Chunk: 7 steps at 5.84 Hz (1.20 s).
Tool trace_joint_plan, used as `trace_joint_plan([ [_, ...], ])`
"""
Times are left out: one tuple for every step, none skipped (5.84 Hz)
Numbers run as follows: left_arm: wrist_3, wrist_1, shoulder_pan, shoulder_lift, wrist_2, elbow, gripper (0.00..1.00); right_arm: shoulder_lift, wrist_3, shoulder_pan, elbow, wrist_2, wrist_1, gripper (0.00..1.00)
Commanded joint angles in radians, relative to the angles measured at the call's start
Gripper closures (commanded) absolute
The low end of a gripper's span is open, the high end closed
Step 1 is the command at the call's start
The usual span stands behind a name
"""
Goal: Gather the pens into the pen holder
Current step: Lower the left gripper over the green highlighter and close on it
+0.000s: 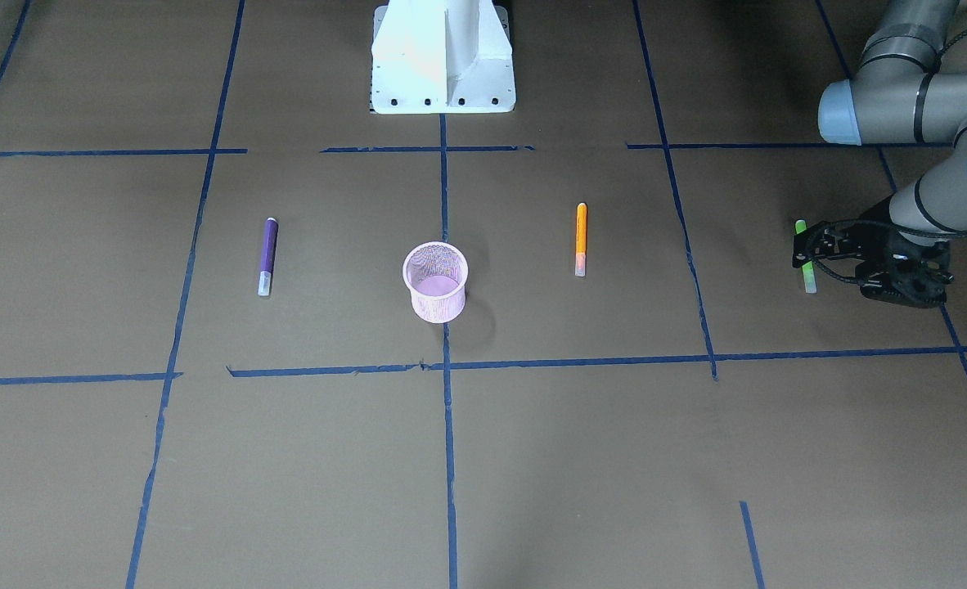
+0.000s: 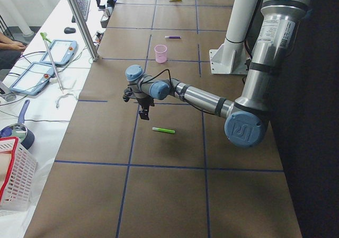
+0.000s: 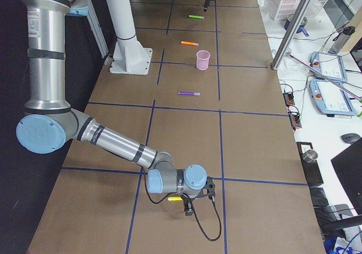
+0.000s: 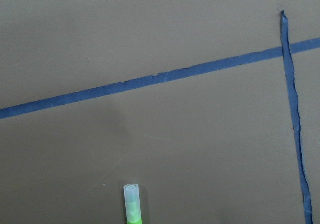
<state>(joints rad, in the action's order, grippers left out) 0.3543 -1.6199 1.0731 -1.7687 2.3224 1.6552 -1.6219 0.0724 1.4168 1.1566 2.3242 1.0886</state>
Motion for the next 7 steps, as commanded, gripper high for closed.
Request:
trace_joint_plan([
  [0.000,0.000,-0.001,0.000,0.000,0.000,0.00,0.010,-0.016,-0.018,-0.003,0.000,-0.007,0.00],
  [0.000,0.000,-0.008,0.002,0.000,-0.002,0.00,0.010,-0.016,-0.019,-0.005,0.000,-0.007,0.00],
  [0.000,0.000,-0.031,0.005,0.000,-0.012,0.00,0.010,-0.016,-0.019,-0.005,-0.002,-0.007,0.00],
  [-0.001,-0.002,-0.054,0.005,-0.009,-0.037,0.00,0.010,-0.016,-0.019,-0.003,-0.002,-0.007,0.00],
  [0.000,-0.046,-0.067,0.006,-0.052,-0.079,0.00,0.010,-0.016,-0.019,-0.003,-0.002,-0.007,0.00],
  [0.000,-0.076,-0.068,0.006,-0.052,-0.110,0.00,0.010,-0.016,-0.021,-0.003,-0.002,-0.007,0.00],
  [0.000,-0.083,-0.074,0.006,-0.052,-0.133,0.00,0.010,-0.016,-0.021,-0.003,-0.002,-0.007,0.00],
])
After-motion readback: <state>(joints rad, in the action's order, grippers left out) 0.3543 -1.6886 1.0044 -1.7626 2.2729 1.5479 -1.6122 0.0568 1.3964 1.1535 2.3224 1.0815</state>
